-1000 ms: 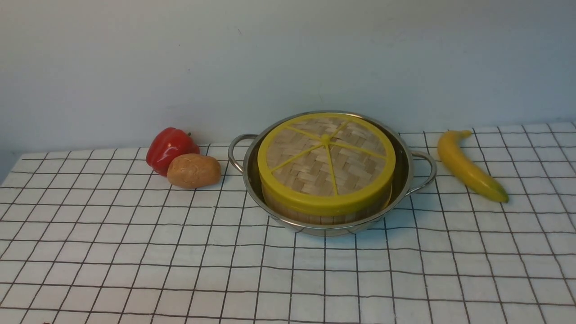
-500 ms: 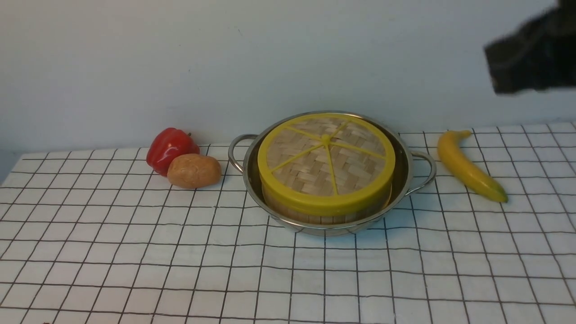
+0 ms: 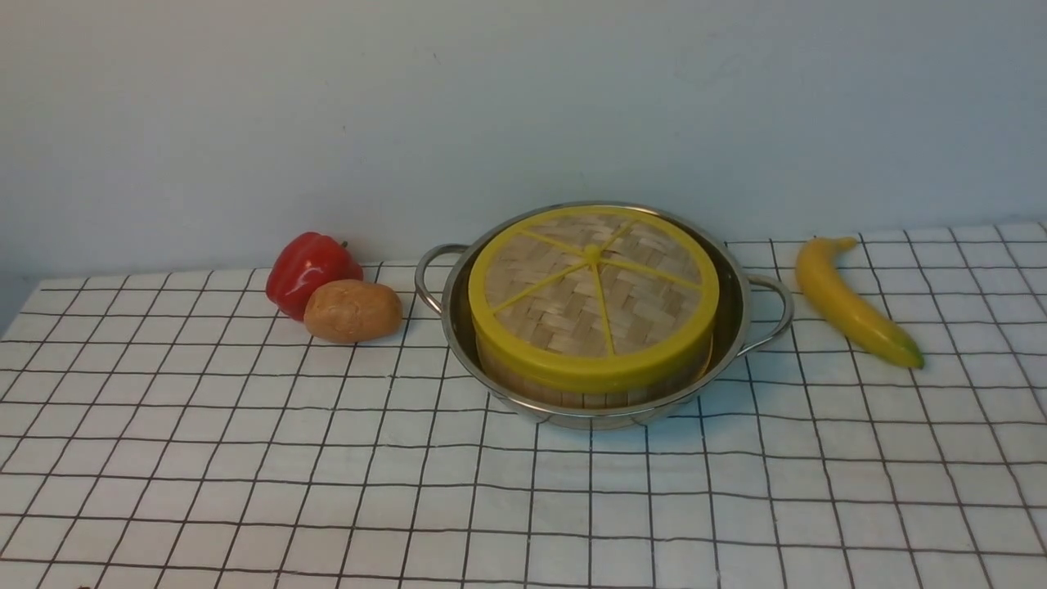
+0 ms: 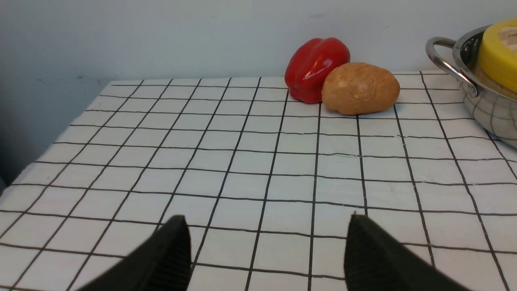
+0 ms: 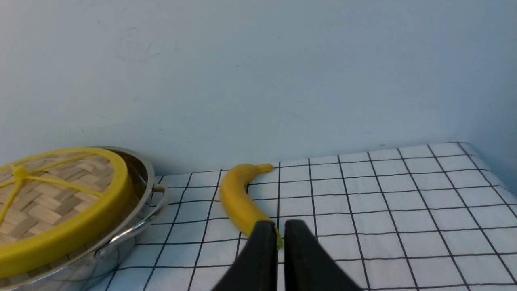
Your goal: Place the steamer in the pot on the white tablecloth, and put the lid on the steamer.
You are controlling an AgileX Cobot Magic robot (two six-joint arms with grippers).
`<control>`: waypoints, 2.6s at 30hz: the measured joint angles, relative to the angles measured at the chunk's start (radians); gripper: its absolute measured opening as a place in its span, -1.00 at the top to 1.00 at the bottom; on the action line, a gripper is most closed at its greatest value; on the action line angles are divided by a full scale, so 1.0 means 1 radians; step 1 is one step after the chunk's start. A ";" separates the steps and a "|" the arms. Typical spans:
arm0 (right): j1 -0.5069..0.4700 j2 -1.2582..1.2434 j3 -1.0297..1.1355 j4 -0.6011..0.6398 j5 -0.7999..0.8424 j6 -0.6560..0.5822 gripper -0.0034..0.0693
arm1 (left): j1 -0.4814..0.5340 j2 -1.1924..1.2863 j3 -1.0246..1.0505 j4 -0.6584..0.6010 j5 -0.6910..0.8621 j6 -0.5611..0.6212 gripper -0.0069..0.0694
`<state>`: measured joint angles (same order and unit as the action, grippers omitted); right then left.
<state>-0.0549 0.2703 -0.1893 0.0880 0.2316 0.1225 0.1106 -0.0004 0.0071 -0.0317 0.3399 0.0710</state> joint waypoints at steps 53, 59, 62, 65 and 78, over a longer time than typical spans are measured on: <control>-0.002 -0.265 0.198 -0.017 0.112 0.026 0.40 | 0.000 0.000 0.000 0.000 0.000 0.000 -0.42; -0.002 -0.265 0.198 -0.017 0.112 0.026 0.36 | 0.000 0.000 0.000 0.000 0.000 0.000 -0.42; -0.002 -0.265 0.198 -0.017 0.112 0.026 0.34 | 0.000 0.000 0.000 0.000 0.000 0.000 -0.42; -0.002 -0.265 0.198 -0.017 0.112 0.026 0.33 | 0.000 0.000 0.000 0.000 0.000 0.000 -0.42; -0.002 -0.265 0.198 -0.017 0.112 0.026 0.25 | 0.000 0.000 0.000 0.000 0.000 0.000 -0.42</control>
<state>-0.0564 0.0055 0.0085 0.0714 0.3434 0.1482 0.1106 -0.0004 0.0071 -0.0317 0.3399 0.0710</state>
